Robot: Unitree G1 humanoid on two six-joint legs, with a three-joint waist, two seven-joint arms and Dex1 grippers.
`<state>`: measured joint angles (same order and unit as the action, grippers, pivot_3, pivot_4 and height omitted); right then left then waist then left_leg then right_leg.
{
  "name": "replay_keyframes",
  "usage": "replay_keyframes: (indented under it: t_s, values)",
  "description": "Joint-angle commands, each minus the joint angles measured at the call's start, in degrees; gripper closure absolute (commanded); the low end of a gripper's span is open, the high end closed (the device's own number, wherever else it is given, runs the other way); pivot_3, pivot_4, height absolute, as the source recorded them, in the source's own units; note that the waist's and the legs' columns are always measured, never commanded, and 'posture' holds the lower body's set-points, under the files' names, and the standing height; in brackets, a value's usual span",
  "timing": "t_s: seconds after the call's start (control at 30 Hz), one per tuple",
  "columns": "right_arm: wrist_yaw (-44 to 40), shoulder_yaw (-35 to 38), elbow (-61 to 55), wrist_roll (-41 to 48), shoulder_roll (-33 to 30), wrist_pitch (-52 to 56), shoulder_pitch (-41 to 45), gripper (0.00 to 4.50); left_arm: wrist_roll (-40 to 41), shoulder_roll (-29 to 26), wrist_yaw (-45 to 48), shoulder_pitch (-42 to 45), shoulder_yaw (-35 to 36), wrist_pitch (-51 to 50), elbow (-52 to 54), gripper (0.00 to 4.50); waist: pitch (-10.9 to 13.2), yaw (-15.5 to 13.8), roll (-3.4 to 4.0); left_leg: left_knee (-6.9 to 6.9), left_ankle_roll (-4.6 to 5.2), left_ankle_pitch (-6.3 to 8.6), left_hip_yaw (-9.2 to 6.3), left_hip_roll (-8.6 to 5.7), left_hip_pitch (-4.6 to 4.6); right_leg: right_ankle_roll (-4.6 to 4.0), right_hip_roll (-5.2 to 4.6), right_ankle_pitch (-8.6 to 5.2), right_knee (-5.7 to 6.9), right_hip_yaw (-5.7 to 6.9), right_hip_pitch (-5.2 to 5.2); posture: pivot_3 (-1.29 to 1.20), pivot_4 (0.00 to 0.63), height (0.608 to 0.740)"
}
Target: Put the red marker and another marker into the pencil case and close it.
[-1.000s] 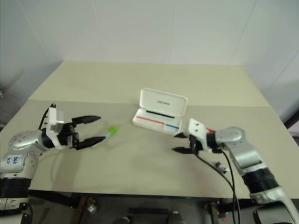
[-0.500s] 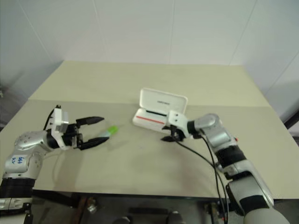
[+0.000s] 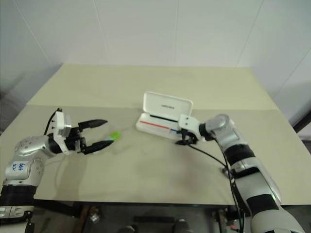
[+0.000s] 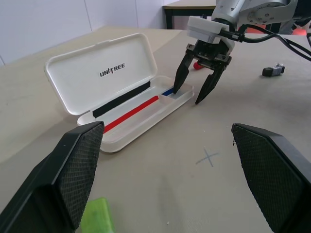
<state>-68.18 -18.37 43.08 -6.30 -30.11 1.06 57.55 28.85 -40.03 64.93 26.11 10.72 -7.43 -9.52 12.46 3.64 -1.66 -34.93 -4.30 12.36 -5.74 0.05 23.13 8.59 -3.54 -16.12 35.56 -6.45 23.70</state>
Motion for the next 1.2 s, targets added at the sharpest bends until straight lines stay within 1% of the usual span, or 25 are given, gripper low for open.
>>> replay_keyframes:
  t_s: [0.03, 0.1, 0.27, 0.3, 0.57, 0.73, 0.9, 1.03, 1.2]
  values:
    - [-0.9, 0.1, -0.4, -1.1, -0.9, -1.0, 1.0, 2.15, 0.2, -0.4, -0.4, 1.0, 1.5, 1.0, 1.4, 0.00, 0.0, 0.0, 0.00, 0.00, 0.00, 0.00, 0.00, 0.00, 0.00, 0.00, 0.00, 0.00, 0.00, 0.00, 0.00, 0.00, 0.150, 0.740]
    - [-1.2, -0.3, 0.1, -1.9, -0.9, -1.9, 1.3, 2.58, 0.1, -0.4, -0.4, 1.4, 1.4, 1.2, 1.1, 0.00, 0.0, 0.0, 0.00, 0.00, 0.00, 0.00, 0.00, 0.00, 0.00, 0.00, 0.00, 0.00, 0.00, 0.00, 0.00, 0.00, 0.150, 0.740]
    - [-1.8, -0.5, 1.0, -3.3, -1.0, -3.9, 2.0, 4.33, -0.1, -0.7, -0.3, 2.2, 1.5, 1.6, 0.2, 0.00, 0.0, 0.0, 0.00, 0.00, 0.00, 0.00, 0.00, -0.01, 0.00, 0.00, 0.00, 0.00, 0.00, 0.00, 0.00, 0.00, 0.150, 0.740]
    - [-1.9, -0.5, 0.9, -3.4, -1.0, -4.0, 2.1, 4.44, -0.2, -0.8, -0.3, 2.3, 1.5, 1.7, 0.0, 0.00, 0.0, 0.0, 0.00, 0.00, 0.00, 0.00, 0.00, -0.01, 0.00, 0.01, 0.00, 0.00, 0.00, 0.00, 0.00, 0.00, 0.150, 0.740]
    - [-2.9, 0.2, 0.0, -3.2, -0.9, -3.6, 2.5, 4.44, -0.7, -0.3, -0.1, 3.7, 1.1, 2.9, -1.7, 0.00, 0.0, 0.0, 0.00, -0.06, -0.01, -0.01, -0.01, -0.02, -0.03, 0.03, 0.00, 0.01, 0.06, 0.00, -0.02, 0.00, 0.150, 0.740]
    - [-6.4, 1.1, -4.8, -1.3, -2.2, -0.7, 1.8, 4.44, -0.7, -0.5, 0.6, 4.2, 1.2, 3.5, -2.3, 0.00, 0.0, -0.1, 0.01, -0.02, -0.02, -0.01, -0.01, -0.02, -0.01, 0.03, -0.01, 0.00, 0.05, 0.00, 0.00, 0.00, 0.150, 0.740]
    - [-10.5, 1.9, -15.9, 1.3, -5.1, 5.7, -2.0, 4.44, -0.5, -1.4, 1.4, 2.6, 2.0, 3.5, -1.5, 0.00, 0.0, -0.1, 0.01, 0.03, -0.05, 0.02, -0.02, -0.02, 0.00, 0.04, 0.00, -0.03, 0.05, 0.01, 0.02, 0.00, 0.150, 0.740]
    - [-12.0, 2.7, -25.6, 3.1, -8.3, 11.5, -5.8, 4.44, -0.3, -2.3, 1.8, 1.3, 2.8, 3.2, -1.0, 0.00, 0.0, -0.1, 0.01, 0.03, -0.06, 0.03, -0.02, -0.02, 0.00, 0.03, 0.00, -0.05, 0.05, 0.00, 0.02, 0.00, 0.150, 0.740]
    - [-12.7, 4.2, -40.3, 6.3, -13.9, 19.4, -14.1, 4.44, -0.3, -3.0, 2.0, -0.2, 3.8, 3.2, -1.0, 0.00, 0.0, -0.4, 0.01, 0.03, -0.07, 0.04, -0.03, -0.01, 0.00, 0.00, -0.01, -0.08, 0.04, 0.02, 0.02, 0.00, 0.150, 0.740]
